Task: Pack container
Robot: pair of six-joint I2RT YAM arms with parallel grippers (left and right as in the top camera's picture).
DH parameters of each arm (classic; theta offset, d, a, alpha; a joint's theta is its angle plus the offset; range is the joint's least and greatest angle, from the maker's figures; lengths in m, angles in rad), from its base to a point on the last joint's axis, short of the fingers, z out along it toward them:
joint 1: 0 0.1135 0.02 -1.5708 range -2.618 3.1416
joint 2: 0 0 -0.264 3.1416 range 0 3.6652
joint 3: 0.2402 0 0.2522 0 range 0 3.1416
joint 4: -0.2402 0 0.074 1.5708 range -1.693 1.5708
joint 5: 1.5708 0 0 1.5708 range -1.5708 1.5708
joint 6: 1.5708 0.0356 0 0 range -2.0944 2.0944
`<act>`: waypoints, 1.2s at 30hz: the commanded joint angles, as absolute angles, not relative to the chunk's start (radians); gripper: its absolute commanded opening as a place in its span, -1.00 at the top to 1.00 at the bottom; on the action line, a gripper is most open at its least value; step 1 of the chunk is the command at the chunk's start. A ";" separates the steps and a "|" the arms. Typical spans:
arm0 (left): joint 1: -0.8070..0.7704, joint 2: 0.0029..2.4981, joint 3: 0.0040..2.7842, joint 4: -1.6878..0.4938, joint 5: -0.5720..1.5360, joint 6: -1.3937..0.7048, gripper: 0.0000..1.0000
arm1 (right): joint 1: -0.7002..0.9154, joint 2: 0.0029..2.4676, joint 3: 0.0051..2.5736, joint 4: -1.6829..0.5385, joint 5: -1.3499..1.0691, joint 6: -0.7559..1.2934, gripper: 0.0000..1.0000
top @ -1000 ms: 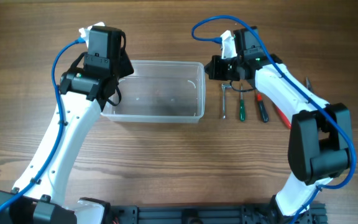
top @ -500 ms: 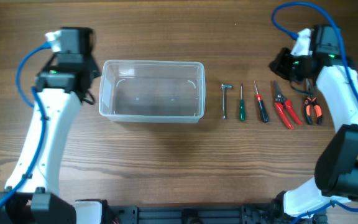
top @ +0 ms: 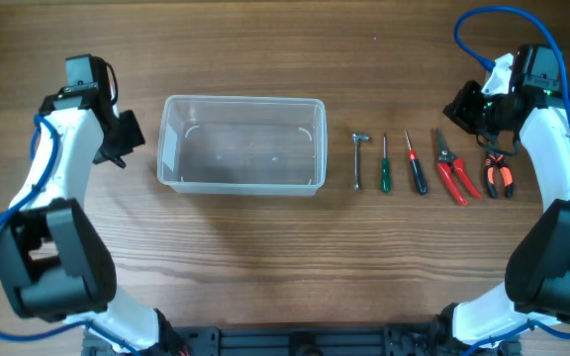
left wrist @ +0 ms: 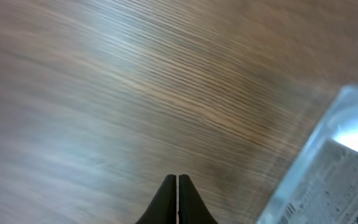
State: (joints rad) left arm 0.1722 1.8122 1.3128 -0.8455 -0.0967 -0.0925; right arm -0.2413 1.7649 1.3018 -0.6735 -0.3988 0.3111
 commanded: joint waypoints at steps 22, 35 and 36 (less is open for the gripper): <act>0.172 1.859 1.324 -0.943 0.308 0.023 0.92 | -0.240 1.747 1.305 -0.673 -0.309 0.313 0.92; 0.172 1.859 1.324 -1.017 0.326 0.023 0.92 | -0.246 1.747 1.305 -0.675 -0.285 0.309 0.91; 0.172 1.859 1.324 -1.021 0.326 0.023 0.92 | -0.247 1.747 1.305 -0.675 -0.284 0.306 0.91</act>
State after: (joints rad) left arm 0.1722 1.8534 1.3128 -1.0065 0.2932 0.0032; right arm -0.2413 1.7649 1.3018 -0.6735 -0.3176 0.3103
